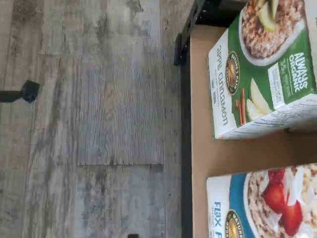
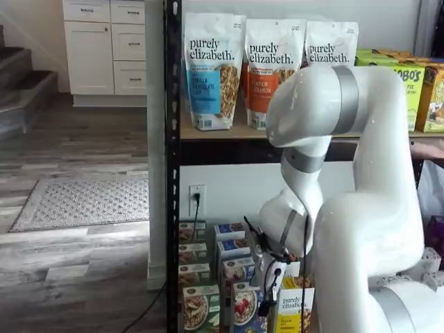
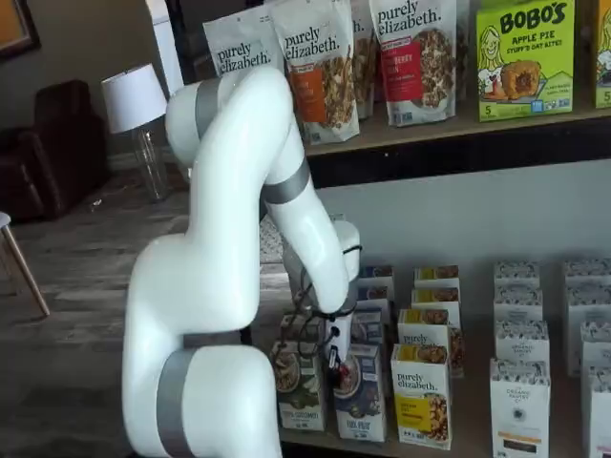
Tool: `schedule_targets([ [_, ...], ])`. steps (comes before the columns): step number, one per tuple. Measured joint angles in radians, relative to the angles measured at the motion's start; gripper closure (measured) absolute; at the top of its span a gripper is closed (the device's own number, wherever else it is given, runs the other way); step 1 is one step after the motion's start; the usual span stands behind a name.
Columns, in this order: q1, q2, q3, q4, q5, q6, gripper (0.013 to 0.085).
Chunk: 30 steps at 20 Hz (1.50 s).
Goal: Pick up the blue and white box that is on the bottom shelf, the second box from the left
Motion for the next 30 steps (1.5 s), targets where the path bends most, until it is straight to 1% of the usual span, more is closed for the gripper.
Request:
schedule_targets([
  [4, -0.003, 0.038, -0.052, -0.003, 0.010, 0.004, 0.0130],
  [9, -0.009, 0.085, -0.124, -0.022, 0.037, 0.024, 0.0130],
  [12, -0.012, 0.118, -0.170, -0.042, 0.048, 0.044, 0.0130],
  [15, -0.013, 0.144, -0.209, -0.037, 0.061, 0.042, 0.0130],
  [27, -0.023, 0.217, -0.312, -0.049, 0.089, 0.053, 0.0130],
  [30, -0.027, 0.233, -0.335, -0.065, 0.094, 0.066, 0.0130],
])
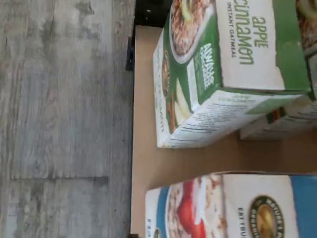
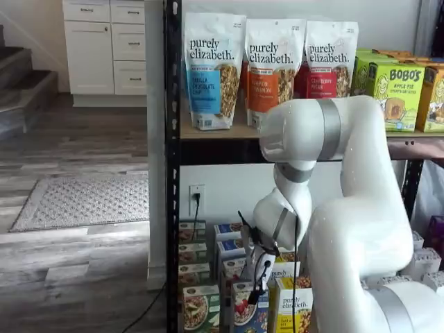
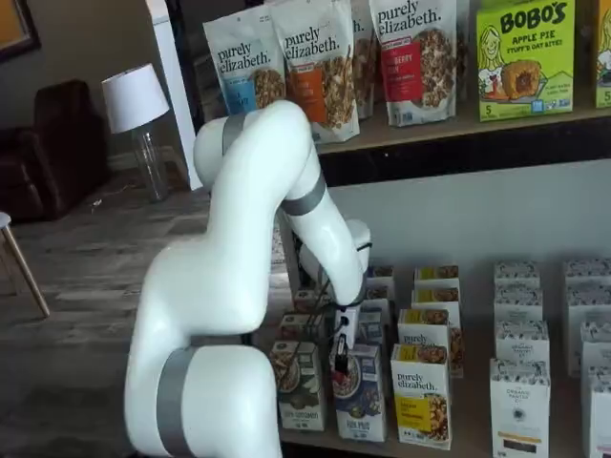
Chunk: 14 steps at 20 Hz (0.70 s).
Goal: Pick up the blue and white box that is on the bottom shelf, the second box from the left
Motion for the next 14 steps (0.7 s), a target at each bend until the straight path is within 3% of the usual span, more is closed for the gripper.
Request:
schedule_targets([
  [14, -0.016, 0.102, -0.144, -0.121, 0.039, 0.103, 0.0130],
])
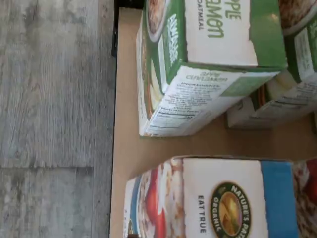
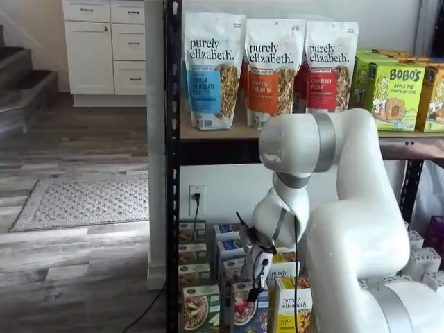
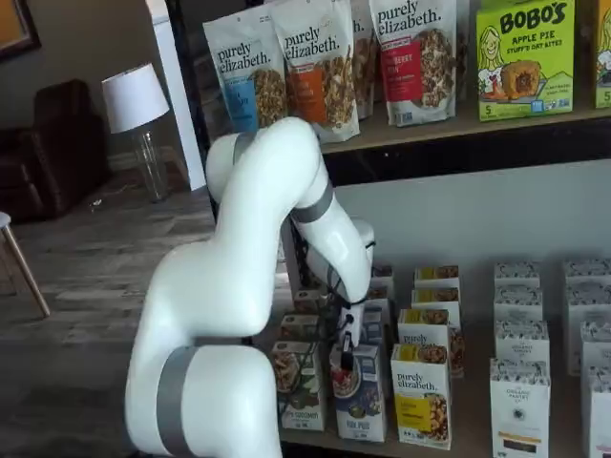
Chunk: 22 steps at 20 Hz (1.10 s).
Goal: Pick up the blue and white box that is on the bottom shelf, the second box from the left
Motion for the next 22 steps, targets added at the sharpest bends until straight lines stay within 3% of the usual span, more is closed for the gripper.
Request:
schedule_targets([
  [9, 0.002, 0.052, -0.061, -0.129, 0.031, 0.116, 0.0130],
  [22, -0.001, 0.065, -0.062, -0.198, 0.046, 0.171, 0.0130],
])
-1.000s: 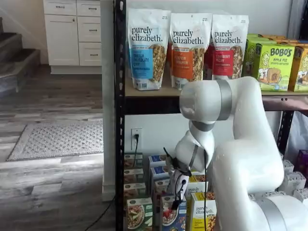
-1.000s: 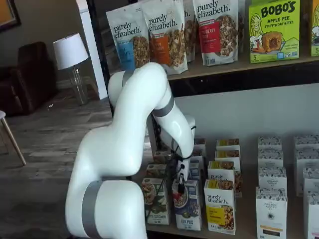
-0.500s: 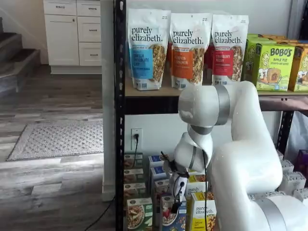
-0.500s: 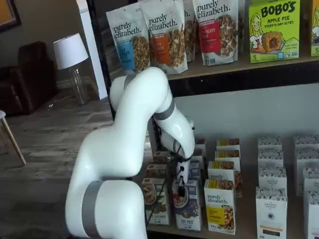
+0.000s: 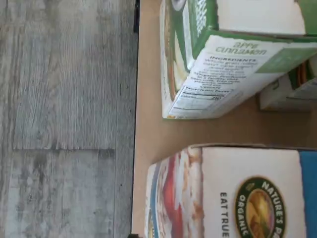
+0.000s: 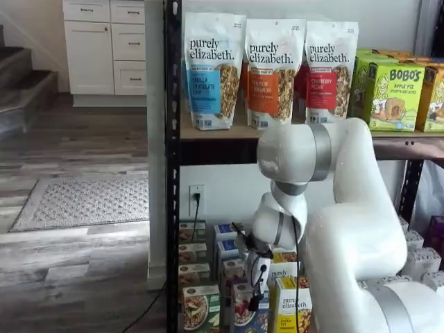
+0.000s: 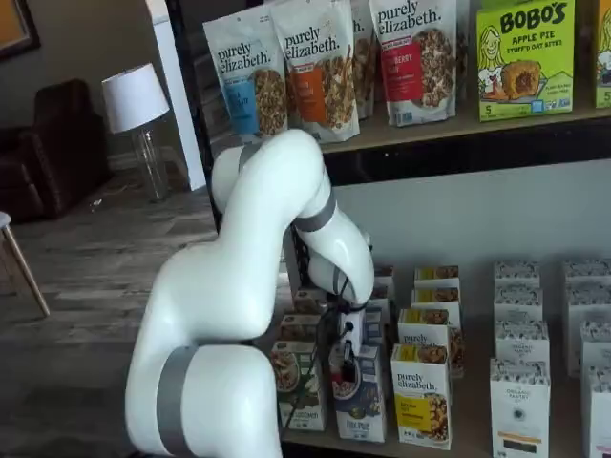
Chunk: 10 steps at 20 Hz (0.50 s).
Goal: Pick up the blue and white box that is on the bottom shelf, the second box from the left
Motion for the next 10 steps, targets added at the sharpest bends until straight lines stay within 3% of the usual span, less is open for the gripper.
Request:
schedule_targets([
  [10, -0.004, 0.003, 0.004, -0.037, 0.004, 0.027, 0.0130],
])
